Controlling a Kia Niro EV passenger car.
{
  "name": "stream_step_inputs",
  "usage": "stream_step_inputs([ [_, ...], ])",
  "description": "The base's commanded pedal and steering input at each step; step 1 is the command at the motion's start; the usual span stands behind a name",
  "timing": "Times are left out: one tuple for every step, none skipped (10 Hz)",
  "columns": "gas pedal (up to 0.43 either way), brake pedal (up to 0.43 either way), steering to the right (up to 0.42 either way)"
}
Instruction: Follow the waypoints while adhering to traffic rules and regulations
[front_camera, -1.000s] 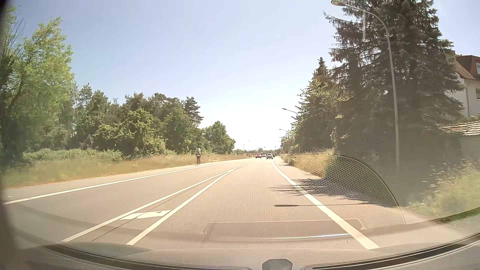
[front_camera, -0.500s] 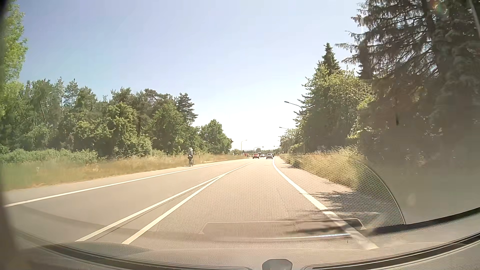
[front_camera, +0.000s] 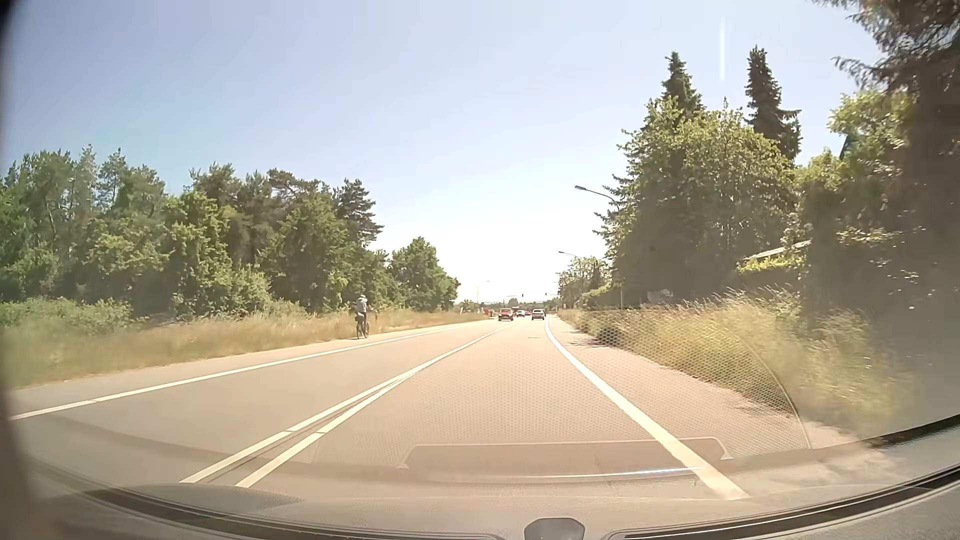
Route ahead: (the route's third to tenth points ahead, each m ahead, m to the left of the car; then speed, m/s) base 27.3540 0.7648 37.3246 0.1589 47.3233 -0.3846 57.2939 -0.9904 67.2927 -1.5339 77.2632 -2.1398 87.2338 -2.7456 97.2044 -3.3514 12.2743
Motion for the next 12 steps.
stream_step_inputs([
  [0.047, 0.030, 0.006],
  [0.047, 0.030, 0.008],
  [0.047, 0.030, 0.008],
  [0.047, 0.030, 0.008],
  [0.047, 0.030, 0.009],
  [0.047, 0.030, 0.008],
  [0.047, 0.030, 0.008],
  [0.047, 0.030, 0.008],
  [0.047, 0.030, 0.009],
  [0.047, 0.030, 0.008],
  [0.047, 0.030, 0.008],
  [0.047, 0.030, 0.008],
])
